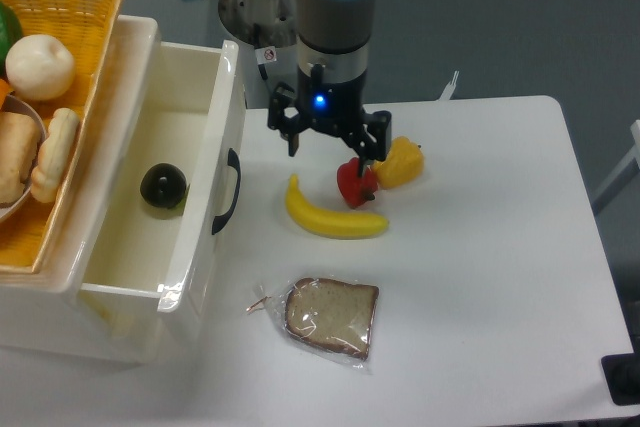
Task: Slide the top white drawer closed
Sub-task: 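Move the gripper from above the peppers toward the open drawer's front face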
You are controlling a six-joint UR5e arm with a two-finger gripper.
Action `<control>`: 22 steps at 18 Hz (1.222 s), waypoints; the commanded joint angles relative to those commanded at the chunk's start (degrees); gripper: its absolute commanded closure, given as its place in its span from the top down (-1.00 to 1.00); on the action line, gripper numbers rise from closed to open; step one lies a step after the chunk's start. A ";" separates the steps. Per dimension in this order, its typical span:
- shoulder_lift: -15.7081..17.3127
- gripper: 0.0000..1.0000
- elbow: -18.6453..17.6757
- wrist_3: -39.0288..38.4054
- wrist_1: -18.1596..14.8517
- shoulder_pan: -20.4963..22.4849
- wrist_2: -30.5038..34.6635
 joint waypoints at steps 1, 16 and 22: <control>-0.61 1.00 -0.26 0.00 0.17 -0.09 0.09; -8.17 1.00 -0.88 -13.27 2.11 -1.14 5.19; -9.66 1.00 -2.46 -14.41 1.67 -3.25 4.66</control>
